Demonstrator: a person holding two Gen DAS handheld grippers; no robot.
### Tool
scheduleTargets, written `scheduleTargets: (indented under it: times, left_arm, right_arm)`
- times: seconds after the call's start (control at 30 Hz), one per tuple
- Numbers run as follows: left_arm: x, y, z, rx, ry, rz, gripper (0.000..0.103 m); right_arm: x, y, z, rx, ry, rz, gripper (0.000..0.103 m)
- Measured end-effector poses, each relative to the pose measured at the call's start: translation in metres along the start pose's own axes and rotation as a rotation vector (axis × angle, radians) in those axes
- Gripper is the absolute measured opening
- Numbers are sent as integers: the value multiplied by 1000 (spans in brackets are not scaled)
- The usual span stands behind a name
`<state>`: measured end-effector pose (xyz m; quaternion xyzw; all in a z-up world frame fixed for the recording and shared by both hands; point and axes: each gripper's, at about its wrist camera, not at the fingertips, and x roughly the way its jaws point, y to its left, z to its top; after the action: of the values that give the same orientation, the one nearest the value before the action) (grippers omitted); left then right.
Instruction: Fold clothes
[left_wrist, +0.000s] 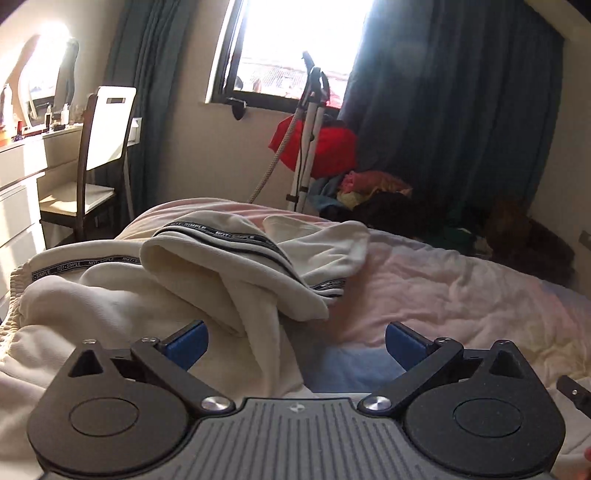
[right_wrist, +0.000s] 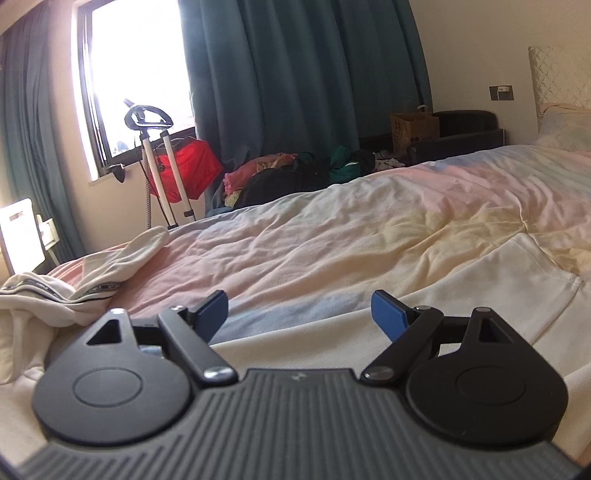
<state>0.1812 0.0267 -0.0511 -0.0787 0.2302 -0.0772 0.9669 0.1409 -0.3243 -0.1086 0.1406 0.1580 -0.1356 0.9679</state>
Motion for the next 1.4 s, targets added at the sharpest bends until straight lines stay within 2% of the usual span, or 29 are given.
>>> scheduleTargets:
  times: [0.13, 0.2, 0.33, 0.43, 0.5, 0.57, 0.63, 0.77, 0.93, 0.97, 1.07, 1.1, 1.13, 1.23, 1.33, 1.4]
  left_arm:
    - [-45, -36, -35, -8, -85, -98, 103]
    - [-54, -53, -42, 51, -95, -128, 103]
    - [-68, -77, -53, 183, -173, -129, 103]
    - [-61, -74, -60, 197, -163, -182, 103]
    - [-49, -67, -64, 194, -130, -174, 103]
    - [-41, -54, -60, 119, -98, -182, 103]
    - [-35, -43, -55, 45, -80, -188, 103]
    - [-38, -30, -43, -14, -100, -150, 103]
    - [-42, -1, -35, -174, -82, -87, 103]
    - [-40, 6, -36, -210, -77, -78, 103]
    - [-21, 18, -41, -233, -19, 23, 103]
    - [-16, 23, -42, -253, 12, 28, 103]
    - [-9, 27, -44, -279, 40, 12, 103]
    - [10, 36, -51, -332, 93, -32, 103]
    - [23, 41, -58, -347, 58, -31, 103]
    - [29, 47, -60, -398, 31, -86, 103]
  right_arm:
    - [-16, 7, -4, -38, 8, 63, 86]
    - [-22, 12, -9, -62, 23, 89, 86]
    - [-29, 19, -12, -70, 53, 120, 86]
    - [-28, 21, -8, -49, 60, 138, 86]
    - [-17, 16, -9, 14, 131, 187, 85]
    - [-4, 5, -13, 113, 201, 215, 86]
    - [3, 1, -19, 132, 222, 211, 85]
    - [7, 6, -25, 63, 224, 165, 86]
    - [24, 39, -14, 4, 282, 263, 86]
    - [37, 50, -10, 0, 306, 294, 86]
    - [88, 88, 3, -12, 388, 364, 86]
    - [109, 104, 7, -14, 412, 377, 80]
    - [130, 119, 11, -16, 434, 390, 75]
    - [195, 162, 20, 23, 406, 363, 74]
    - [251, 195, 24, 72, 391, 343, 74]
    - [281, 214, 23, 91, 375, 337, 74]
